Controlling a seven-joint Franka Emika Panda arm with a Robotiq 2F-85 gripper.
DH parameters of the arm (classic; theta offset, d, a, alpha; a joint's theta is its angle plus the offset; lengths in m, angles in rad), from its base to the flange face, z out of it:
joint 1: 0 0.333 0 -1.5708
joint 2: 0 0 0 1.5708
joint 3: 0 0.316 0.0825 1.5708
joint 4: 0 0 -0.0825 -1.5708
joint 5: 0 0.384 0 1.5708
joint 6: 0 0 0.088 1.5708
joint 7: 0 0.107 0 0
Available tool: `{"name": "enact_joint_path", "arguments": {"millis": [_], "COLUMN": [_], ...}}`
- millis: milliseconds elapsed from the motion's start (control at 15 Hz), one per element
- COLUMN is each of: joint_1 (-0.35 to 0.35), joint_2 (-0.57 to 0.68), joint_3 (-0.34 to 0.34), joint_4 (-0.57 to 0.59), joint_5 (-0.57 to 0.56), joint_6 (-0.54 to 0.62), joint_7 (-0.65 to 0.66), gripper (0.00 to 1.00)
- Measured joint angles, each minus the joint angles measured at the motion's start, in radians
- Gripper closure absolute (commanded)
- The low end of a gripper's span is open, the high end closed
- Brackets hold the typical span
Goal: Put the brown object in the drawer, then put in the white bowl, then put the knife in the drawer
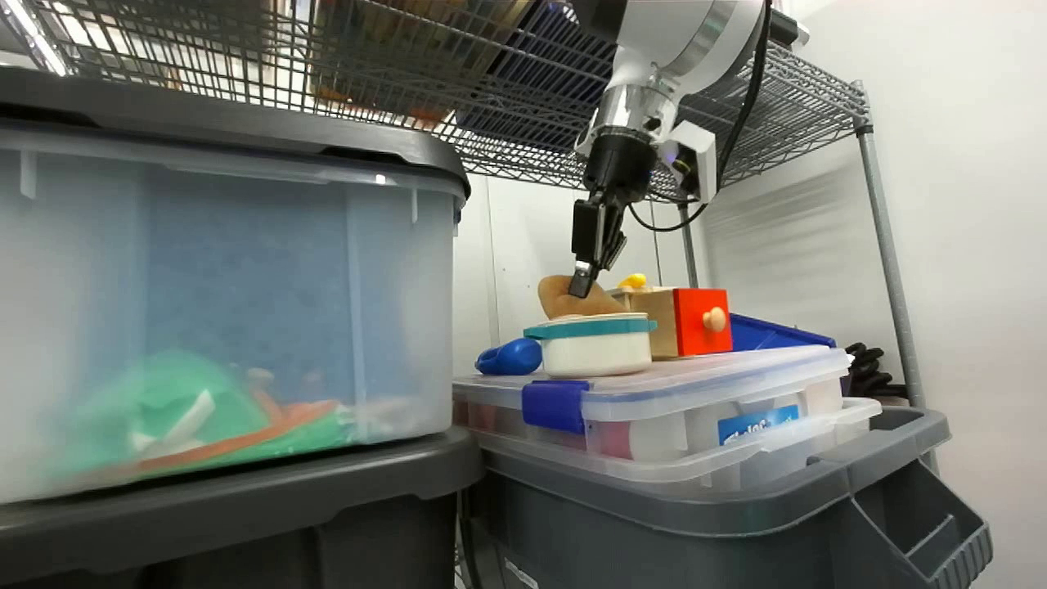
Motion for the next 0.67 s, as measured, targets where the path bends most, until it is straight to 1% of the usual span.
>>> {"name": "enact_joint_path", "arguments": {"millis": [333,667], "joint_1": [-0.019,-0.025], "joint_2": [-0.079,-0.144], "joint_3": [-0.003,-0.026], "joint_4": [-0.051,-0.084], "joint_5": [0.054,0.105], "joint_6": [0.0,-0.003], "joint_7": [-0.022,-0.038], "gripper": [0.98,0.98]}}
